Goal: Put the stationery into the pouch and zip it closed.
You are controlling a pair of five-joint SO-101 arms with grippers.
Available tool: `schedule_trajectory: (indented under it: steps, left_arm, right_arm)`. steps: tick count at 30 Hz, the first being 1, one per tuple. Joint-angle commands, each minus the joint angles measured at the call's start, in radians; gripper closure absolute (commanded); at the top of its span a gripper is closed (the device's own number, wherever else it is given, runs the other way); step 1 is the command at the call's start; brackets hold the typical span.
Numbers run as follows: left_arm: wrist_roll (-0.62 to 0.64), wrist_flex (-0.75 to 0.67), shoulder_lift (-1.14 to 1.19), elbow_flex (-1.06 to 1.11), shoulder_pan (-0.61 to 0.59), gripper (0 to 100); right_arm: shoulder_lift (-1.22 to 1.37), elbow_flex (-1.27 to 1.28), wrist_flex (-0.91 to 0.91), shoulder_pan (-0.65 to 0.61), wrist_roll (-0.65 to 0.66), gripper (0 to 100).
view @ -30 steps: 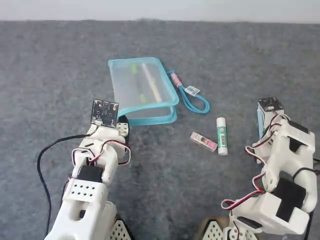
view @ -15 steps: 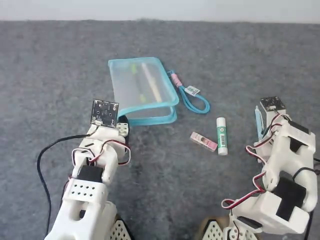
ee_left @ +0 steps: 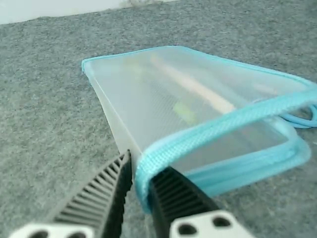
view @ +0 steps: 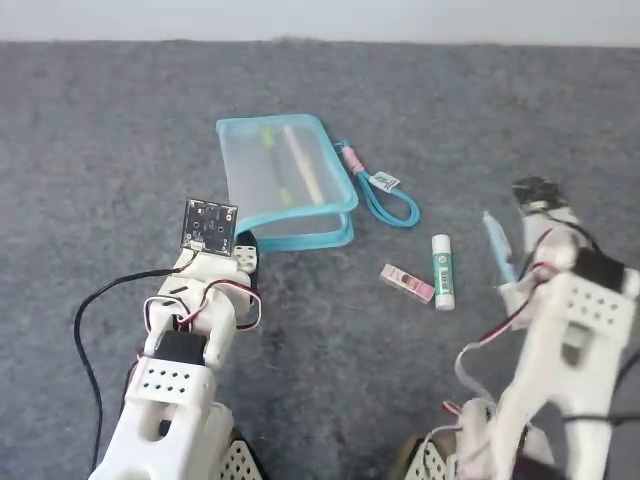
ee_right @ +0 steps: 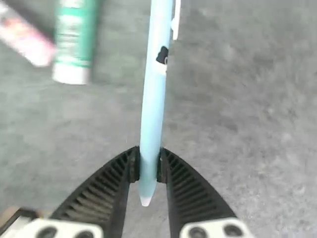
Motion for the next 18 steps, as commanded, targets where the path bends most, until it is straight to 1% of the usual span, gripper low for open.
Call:
schedule_trajectory:
  steps: [1,5,10,12,14,18]
  left_arm:
    - [0.008,-0.015,-0.002,-0.004,0.009,99]
    - [0.008,-0.015,-0.002,-0.004,0.009,99]
    - [0.008,-0.015,-0.002,-0.004,0.009,99]
    - [0.008,-0.015,-0.002,-0.004,0.009,99]
    - [0.008,-0.015,-0.002,-0.005,0.009,99]
    - [0.008,-0.015,-0.002,-0.005,0.009,99]
  right_arm:
    - [-0.165,-0.009,0.116,-0.147,-0.017,99.1]
    - [-0.282,-0.011,0.191,-0.251,-0.074,99.1]
    - [-0.357,-0.012,0.229,-0.383,-0.086,99.1]
    - [-0.349,-0.049,0.231,-0.447,-0.117,99.1]
    - [-0.323,-0.124,0.237,-0.516,-0.180,99.1]
    - [-0.199,-0.276,0.263,-0.690,-0.287,99.1]
